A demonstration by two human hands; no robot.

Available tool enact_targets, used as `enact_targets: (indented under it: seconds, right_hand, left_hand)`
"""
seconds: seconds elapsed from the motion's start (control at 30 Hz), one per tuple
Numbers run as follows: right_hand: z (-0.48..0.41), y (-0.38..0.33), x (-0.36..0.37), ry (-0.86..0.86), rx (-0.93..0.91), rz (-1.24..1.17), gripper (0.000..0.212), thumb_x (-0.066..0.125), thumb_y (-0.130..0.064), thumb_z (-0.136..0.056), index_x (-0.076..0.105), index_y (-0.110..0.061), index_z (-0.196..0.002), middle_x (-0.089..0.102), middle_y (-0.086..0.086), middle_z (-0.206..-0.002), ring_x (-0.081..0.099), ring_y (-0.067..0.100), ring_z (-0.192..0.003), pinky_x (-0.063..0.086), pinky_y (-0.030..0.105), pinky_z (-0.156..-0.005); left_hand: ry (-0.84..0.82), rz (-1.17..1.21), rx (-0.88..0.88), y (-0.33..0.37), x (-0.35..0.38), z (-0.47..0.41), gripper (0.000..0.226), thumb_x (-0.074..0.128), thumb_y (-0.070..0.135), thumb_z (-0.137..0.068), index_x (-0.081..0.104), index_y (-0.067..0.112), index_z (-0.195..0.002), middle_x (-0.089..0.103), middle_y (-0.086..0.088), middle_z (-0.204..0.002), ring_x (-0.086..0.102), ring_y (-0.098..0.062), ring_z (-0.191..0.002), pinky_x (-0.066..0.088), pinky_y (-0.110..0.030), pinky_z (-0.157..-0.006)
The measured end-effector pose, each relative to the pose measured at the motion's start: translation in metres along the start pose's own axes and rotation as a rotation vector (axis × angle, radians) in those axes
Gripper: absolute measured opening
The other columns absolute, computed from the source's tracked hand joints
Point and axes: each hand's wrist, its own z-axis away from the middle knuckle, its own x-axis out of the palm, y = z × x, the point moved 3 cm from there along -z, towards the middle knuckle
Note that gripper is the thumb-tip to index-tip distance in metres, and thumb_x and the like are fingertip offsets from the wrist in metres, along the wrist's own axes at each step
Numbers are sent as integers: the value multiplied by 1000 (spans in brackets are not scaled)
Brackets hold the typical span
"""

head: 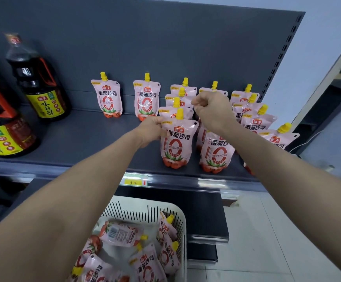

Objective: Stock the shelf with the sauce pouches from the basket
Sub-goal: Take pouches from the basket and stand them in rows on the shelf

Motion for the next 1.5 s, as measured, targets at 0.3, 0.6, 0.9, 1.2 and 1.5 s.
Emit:
enact_targets:
  seconds: [0.3, 0.6, 0.9, 1.2, 1.5]
  right_hand:
    - [4, 6, 2, -127, 19, -17, 25, 51, -2, -91, 64, -6, -111, 66, 9, -108, 58, 15, -88, 46, 16, -66]
    - [8, -8, 13, -295, 20, -48, 32, 63, -11, -87, 60, -6, -119, 64, 12, -117, 59, 23, -109, 50, 35, -94]
    - [7, -10, 23, -338, 27, 9, 32, 63, -14, -88, 61, -8, -119, 63, 12, -119, 58, 26, -110, 50, 36, -92]
    - [7, 1, 43, -447, 61, 213, 22, 61, -18, -89, 67, 3, -91, 65, 14, -87, 61, 27, -91, 52, 38, -84]
    - [-29, -28, 2, -134, 22, 73, 22, 59, -14, -88, 62, 5, -78, 56, 17, -74, 49, 20, -71, 46, 30, -66]
  left_hand:
    - [-30, -2, -25, -3, -5, 0, 15, 64, 6, -83, 69, 14, -94, 69, -4, -106, 62, -24, -107, 47, -44, -98]
    - [-44, -7, 39, -5, -11, 9, 15, 64, 9, -83, 71, 14, -95, 69, -6, -109, 63, -22, -107, 48, -38, -96]
    - [-85, -78, 28, -2, -9, 17, 19, 63, 7, -83, 69, 7, -101, 69, -5, -104, 64, -16, -99, 50, -30, -90]
    - [-128, -160, -20, -8, -14, 26, 24, 65, 0, -80, 70, 19, -93, 71, 8, -89, 65, -8, -86, 51, -21, -74]
    - [-103, -88, -8, -3, -30, 36, 26, 68, 5, -79, 68, 21, -99, 69, 7, -101, 62, -17, -102, 48, -34, -93]
